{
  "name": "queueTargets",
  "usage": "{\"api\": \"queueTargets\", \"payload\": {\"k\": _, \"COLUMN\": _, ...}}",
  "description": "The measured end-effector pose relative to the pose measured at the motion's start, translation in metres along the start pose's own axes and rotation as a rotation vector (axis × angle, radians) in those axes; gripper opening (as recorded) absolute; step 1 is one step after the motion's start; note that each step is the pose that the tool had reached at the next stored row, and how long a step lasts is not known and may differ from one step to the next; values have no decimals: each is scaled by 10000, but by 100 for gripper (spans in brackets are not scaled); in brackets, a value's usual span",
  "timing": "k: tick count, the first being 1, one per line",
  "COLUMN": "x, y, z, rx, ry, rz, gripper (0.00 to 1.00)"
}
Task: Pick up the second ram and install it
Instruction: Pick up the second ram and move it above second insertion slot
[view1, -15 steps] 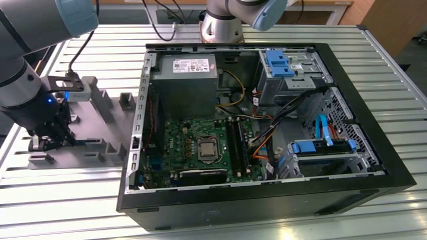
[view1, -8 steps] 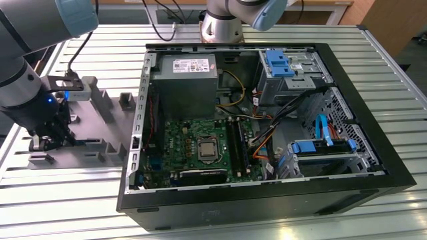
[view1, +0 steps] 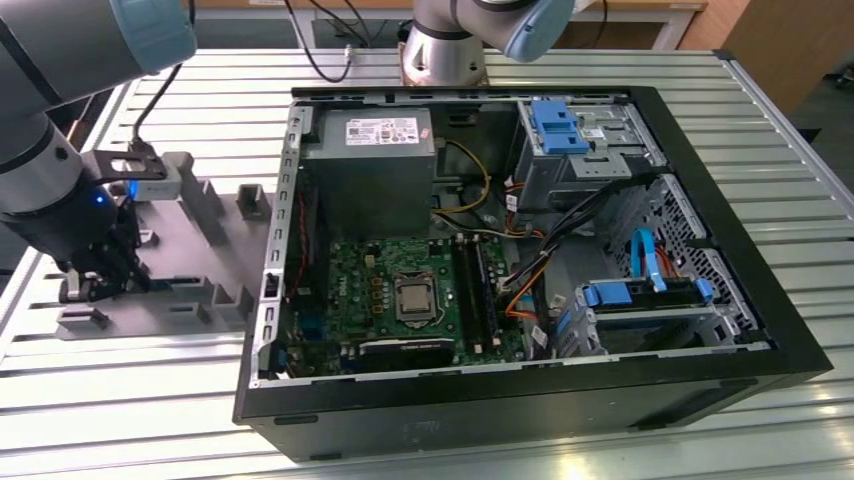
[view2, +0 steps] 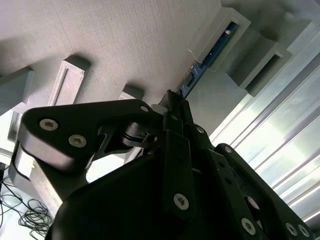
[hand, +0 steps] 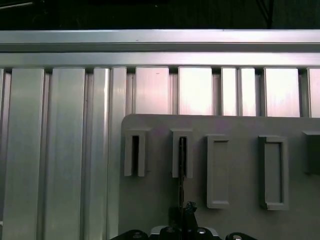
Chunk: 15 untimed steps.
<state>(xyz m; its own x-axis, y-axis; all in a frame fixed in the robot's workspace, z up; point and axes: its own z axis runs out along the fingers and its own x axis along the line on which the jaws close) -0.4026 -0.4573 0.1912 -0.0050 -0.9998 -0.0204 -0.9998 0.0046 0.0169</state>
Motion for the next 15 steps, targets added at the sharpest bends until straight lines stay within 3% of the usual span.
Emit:
{"api": "queueTargets", "payload": {"k": 7, "x": 1, "y": 0, "z": -2, "rx": 0, "ry": 1, "rz": -36, "gripper": 14}}
{"api": "queueTargets", "payload": {"k": 15, "x": -1, "y": 1, "z": -88, "rx": 1, "ry": 0, "rz": 4, "gripper": 14}}
